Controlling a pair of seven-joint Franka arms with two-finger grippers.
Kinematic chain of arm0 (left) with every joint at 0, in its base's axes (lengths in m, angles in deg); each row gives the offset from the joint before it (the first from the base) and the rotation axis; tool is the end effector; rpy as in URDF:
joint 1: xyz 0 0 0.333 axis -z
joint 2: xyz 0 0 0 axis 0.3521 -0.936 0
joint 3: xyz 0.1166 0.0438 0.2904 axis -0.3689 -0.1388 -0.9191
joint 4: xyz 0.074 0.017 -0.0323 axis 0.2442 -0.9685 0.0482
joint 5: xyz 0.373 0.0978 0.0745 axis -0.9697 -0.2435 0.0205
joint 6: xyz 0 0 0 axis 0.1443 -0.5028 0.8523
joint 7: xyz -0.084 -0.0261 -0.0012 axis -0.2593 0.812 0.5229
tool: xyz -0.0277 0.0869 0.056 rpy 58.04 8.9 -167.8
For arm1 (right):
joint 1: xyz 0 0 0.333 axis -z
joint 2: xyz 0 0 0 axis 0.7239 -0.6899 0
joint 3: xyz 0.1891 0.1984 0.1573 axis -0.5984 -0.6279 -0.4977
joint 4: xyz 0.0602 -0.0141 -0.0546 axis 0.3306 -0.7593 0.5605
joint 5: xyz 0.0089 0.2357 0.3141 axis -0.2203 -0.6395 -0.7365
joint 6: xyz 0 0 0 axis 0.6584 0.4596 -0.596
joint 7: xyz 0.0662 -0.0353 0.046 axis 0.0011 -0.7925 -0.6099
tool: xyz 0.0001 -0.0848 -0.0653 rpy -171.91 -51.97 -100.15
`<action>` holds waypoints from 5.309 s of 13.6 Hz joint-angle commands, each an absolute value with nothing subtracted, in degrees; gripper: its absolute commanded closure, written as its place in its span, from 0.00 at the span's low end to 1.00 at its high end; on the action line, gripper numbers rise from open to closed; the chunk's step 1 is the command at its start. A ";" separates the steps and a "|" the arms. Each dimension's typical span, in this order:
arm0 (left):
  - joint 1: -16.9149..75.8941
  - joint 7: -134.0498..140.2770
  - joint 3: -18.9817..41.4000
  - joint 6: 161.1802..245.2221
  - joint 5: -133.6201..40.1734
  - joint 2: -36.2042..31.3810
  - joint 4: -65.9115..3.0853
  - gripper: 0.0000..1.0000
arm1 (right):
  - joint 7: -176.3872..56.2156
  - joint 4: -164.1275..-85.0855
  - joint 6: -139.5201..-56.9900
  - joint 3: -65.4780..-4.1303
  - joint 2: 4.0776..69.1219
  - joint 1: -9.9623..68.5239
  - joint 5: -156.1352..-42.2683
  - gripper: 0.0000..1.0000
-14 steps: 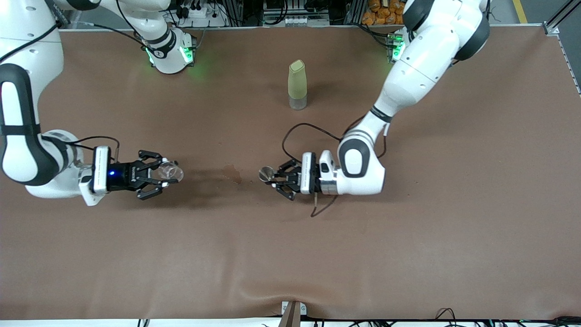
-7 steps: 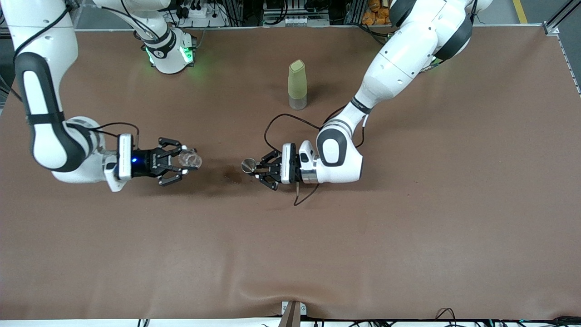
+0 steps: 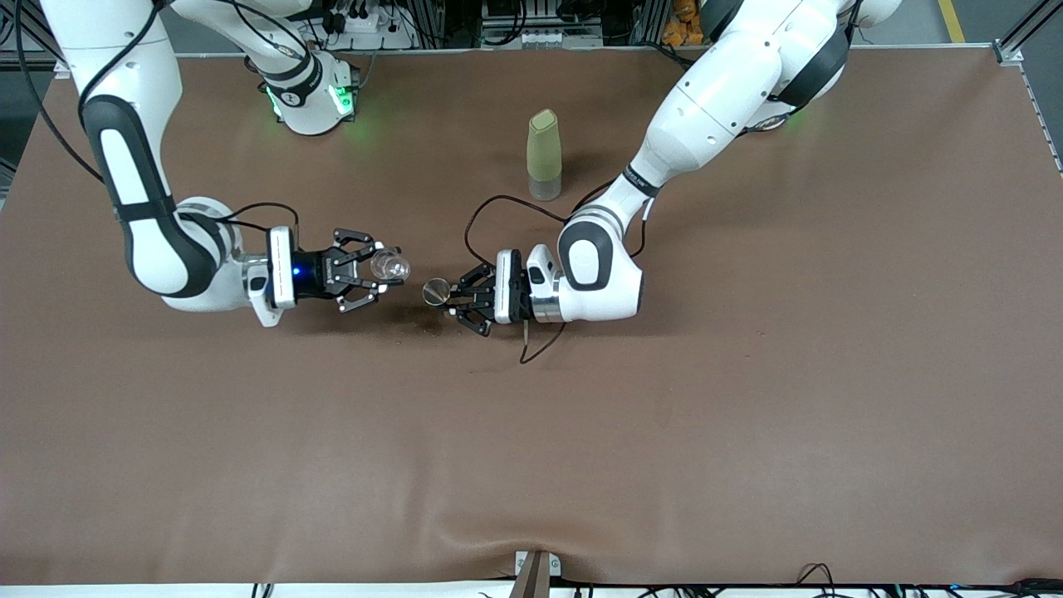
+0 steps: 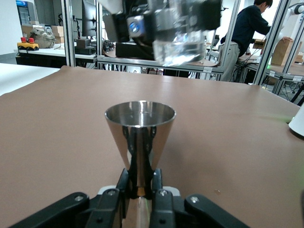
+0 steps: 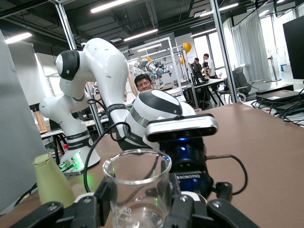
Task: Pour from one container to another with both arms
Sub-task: 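Move the beaker above the jigger with the right gripper, then tilt the beaker over the jigger with the right gripper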
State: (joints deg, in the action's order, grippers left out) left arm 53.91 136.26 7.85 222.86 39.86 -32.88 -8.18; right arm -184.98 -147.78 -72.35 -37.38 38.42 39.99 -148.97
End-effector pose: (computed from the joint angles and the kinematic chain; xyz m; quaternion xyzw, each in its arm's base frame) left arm 0.5314 -0.5353 0.1682 0.5738 -0.5552 0.3873 0.4609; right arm 0.5262 0.1407 0.2600 -0.5419 -0.4784 -0.3938 0.5678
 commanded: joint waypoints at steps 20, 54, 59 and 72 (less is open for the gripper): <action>55.42 137.53 7.03 224.03 41.67 -35.50 -6.06 1.00 | -161.14 -155.83 -79.67 -36.91 45.12 34.60 -158.60 0.79; 55.95 139.12 7.03 224.03 41.76 -38.23 -4.65 1.00 | -144.71 -158.91 -83.97 -36.91 44.68 31.00 -165.28 0.80; 55.95 139.12 7.12 224.03 41.84 -38.23 -4.65 1.00 | -141.28 -159.00 -83.71 -37.00 44.60 31.00 -165.28 0.80; 55.95 139.12 7.03 224.03 43.25 -38.14 -4.74 1.00 | -132.93 -159.09 -83.45 -37.62 44.86 30.65 -165.28 0.80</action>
State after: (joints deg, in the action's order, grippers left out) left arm 55.16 137.63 7.47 223.39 41.29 -37.30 -6.35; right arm -134.99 -157.82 -83.33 -37.92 43.15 31.47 -163.51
